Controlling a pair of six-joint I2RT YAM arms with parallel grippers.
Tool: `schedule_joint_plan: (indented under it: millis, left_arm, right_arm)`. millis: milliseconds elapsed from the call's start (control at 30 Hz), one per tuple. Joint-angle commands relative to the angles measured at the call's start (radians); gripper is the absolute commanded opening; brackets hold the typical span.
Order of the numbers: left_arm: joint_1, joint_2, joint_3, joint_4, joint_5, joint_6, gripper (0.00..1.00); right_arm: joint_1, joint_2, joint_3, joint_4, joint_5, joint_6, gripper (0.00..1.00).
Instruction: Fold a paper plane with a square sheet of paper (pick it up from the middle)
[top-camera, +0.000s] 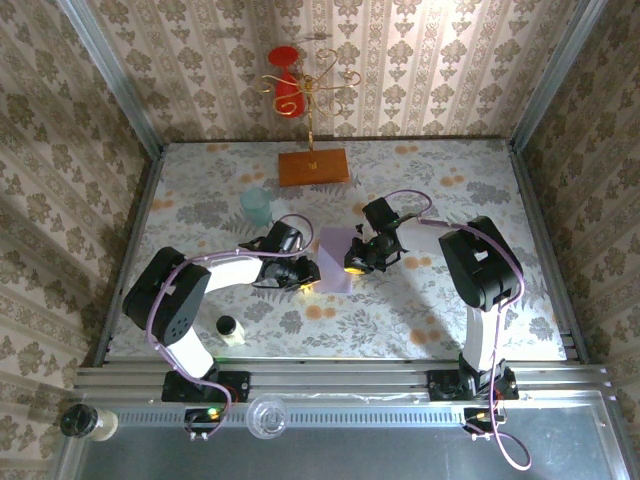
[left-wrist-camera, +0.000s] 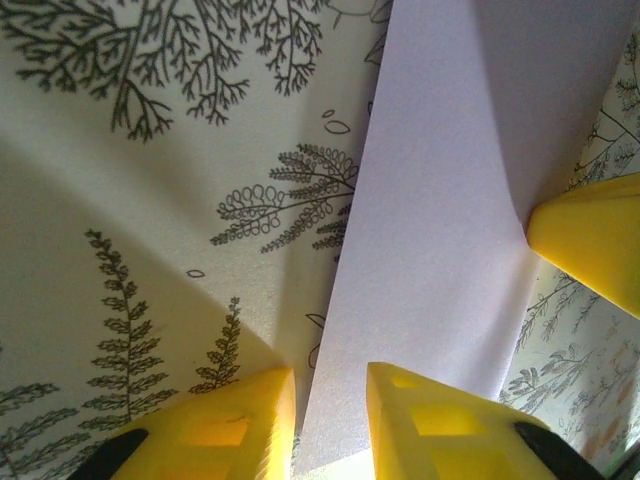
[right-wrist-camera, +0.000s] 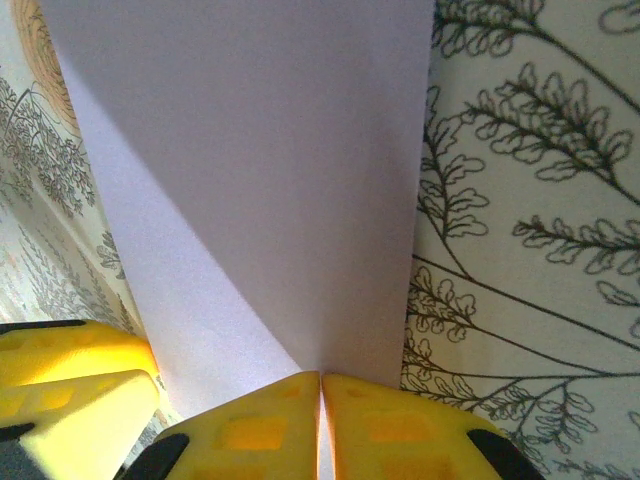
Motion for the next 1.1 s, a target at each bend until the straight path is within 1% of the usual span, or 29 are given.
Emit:
schedule_joint_plan:
  millis: [0,100,233,467,500,533,633,833,900,1067]
  left_arm:
    - [-0.019,0.021,0.007,-0.043,0.058,0.045,0.29]
    - [-0.019,0.017,0.009,-0.025,0.096,0.059,0.31]
    - [-0.011,0.000,0.006,0.044,0.164,0.064,0.35]
    - [0.032,-0.001,-0.029,0.203,0.237,0.010,0.41]
    - [0.039,0.003,-0.029,0.225,0.273,0.000,0.42]
    - [0.047,0.009,-0.027,0.249,0.286,-0.007,0.44]
    - [0.073,0.027,-0.017,0.284,0.295,-0.013,0.48]
    - [0.105,0.089,0.026,0.294,0.324,-0.020,0.48]
    - [0.109,0.110,0.034,0.297,0.332,-0.029,0.46]
    - [0.118,0.141,0.056,0.297,0.340,-0.041,0.37]
  right_arm:
    - [-0.001,0.071,-0.040,-0.024,0.071,0.006,0.14]
    - [-0.001,0.073,-0.041,-0.023,0.069,0.007,0.14]
    - [-0.002,0.071,-0.042,-0.018,0.066,0.004,0.14]
    - [-0.001,0.069,-0.038,-0.017,0.067,0.004,0.14]
    - [-0.003,0.070,-0.038,-0.017,0.066,0.004,0.14]
    - [-0.001,0.071,-0.039,-0.016,0.066,0.004,0.14]
    - [-0.003,0.073,-0.037,-0.014,0.065,0.004,0.14]
    - [-0.003,0.070,-0.030,-0.024,0.066,-0.002,0.14]
    - [-0.003,0.068,-0.030,-0.026,0.069,-0.002,0.14]
    - [-0.002,0.068,-0.026,-0.026,0.067,-0.002,0.14]
